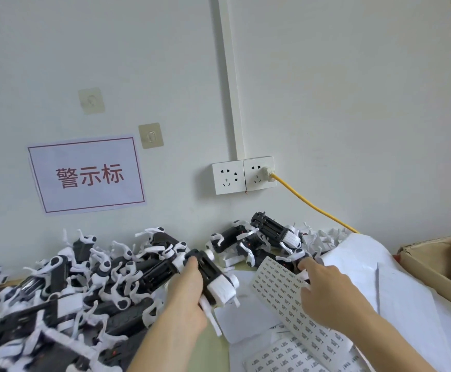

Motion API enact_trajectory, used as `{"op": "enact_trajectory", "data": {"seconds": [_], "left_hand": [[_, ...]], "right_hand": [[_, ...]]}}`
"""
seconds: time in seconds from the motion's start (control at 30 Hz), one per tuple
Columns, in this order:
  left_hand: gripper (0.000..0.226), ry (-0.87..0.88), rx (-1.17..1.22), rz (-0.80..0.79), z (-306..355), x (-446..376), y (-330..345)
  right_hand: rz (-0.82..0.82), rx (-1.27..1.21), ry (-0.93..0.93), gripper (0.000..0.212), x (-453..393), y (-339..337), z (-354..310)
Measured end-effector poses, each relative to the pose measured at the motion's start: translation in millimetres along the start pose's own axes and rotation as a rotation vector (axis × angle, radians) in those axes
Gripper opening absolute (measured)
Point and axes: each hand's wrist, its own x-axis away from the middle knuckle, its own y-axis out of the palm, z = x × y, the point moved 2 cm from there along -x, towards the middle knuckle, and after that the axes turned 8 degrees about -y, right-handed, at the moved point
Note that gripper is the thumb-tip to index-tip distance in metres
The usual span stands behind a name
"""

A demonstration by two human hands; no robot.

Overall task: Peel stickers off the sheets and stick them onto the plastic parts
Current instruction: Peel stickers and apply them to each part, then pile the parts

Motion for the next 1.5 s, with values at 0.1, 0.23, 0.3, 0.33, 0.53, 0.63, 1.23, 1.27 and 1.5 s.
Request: {"op": "enact_trajectory", "data": {"seconds": [0.1, 0.23, 0.3, 0.33, 0.53, 0.63, 1.23, 1.27, 1.5], "left_hand": [[0.047, -0.009, -0.166, -0.03, -15.9, 11.5, -2.7], [0.057, 0.216, -0.61, 0.123, -17.5, 18.1, -0.5], [0.049, 0.319, -0.816, 0.159, -14.5, 19.5, 2.2], [0.048, 0.36, -0.918, 0.165, -13.0, 19.8, 2.8], [0.04, 0.529, -1.335, 0.242, -10.8, 20.0, -2.0], [0.032, 0.626, -1.413, 0.28, -9.5, 18.6, -1.6], [0.041, 0.821, -1.421, -0.028, -17.0, 16.5, 20.7], [0.037, 0.848, -1.265, -0.039, -14.1, 22.8, 24.2], [0.018, 0.432, -0.65, -0.307, -17.5, 42.1, 36.7]], "right_hand": [[-0.062, 0.01, -0.026, 0.048, 1.9, -1.1, 1.4], [-0.106, -0.081, -0.022, 0.056, 2.5, -2.4, 1.5], [-0.075, -0.205, -0.001, 0.052, 0.2, -5.6, 0.8], [-0.05, -0.259, 0.007, 0.05, -1.4, -7.3, 0.5], [0.182, -0.512, 0.003, 0.037, -4.3, -18.0, -5.9], [0.242, -0.622, -0.006, 0.034, -4.0, -19.0, -8.1], [0.485, -0.966, -0.045, 0.028, -1.0, -26.3, -10.3], [0.502, -0.986, -0.057, 0.027, -0.4, -26.6, -12.0], [0.526, -1.081, -0.132, 0.025, 2.9, -21.9, -27.9]]}}
